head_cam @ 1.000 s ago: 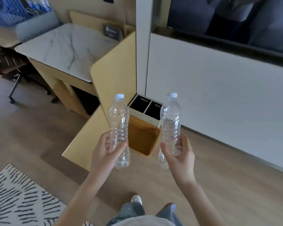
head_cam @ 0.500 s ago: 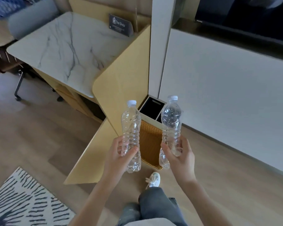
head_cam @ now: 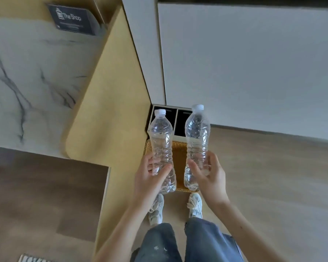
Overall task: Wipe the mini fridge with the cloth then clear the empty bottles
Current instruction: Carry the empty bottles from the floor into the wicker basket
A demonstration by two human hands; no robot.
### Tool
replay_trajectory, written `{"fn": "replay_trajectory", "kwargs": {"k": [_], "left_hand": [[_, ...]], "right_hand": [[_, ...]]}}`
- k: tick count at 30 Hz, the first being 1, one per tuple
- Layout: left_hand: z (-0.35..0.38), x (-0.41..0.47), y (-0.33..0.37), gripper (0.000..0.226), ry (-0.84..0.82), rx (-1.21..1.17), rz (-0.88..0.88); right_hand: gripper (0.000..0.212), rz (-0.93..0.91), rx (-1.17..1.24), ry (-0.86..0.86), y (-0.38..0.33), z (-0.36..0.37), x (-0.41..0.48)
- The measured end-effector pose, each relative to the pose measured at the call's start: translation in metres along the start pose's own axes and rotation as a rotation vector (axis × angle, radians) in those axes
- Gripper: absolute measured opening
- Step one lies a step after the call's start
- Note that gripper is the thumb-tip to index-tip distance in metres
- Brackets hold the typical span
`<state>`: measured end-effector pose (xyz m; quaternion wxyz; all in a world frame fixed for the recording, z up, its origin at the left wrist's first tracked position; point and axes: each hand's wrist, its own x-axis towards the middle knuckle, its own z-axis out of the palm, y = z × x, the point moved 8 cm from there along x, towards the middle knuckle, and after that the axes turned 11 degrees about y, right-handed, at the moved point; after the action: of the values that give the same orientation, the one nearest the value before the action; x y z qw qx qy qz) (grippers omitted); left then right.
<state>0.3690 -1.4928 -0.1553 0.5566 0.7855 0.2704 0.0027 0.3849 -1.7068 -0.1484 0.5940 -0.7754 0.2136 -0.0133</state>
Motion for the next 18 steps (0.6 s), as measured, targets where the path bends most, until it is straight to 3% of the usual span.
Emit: {"fn": "replay_trajectory", "kwargs": {"k": [6, 10, 18], "left_hand": [[0.01, 0.053, -0.058, 0.056, -0.041, 0.01, -0.032], [0.025, 0.069, -0.113, 0.059, -0.03, -0.019, -0.102], [0.113, 0.122, -0.28, 0.051, 0.007, -0.07, -0.168]], "right_hand": [[0.026, 0.002, -0.016, 0.148, 0.044, 0.035, 0.013], [0.025, 0.03, -0.06, 0.142, 0.096, 0.06, 0.021], [0.047, 0.007, -0.188, 0.081, 0.281, 0.111, 0.074]]}}
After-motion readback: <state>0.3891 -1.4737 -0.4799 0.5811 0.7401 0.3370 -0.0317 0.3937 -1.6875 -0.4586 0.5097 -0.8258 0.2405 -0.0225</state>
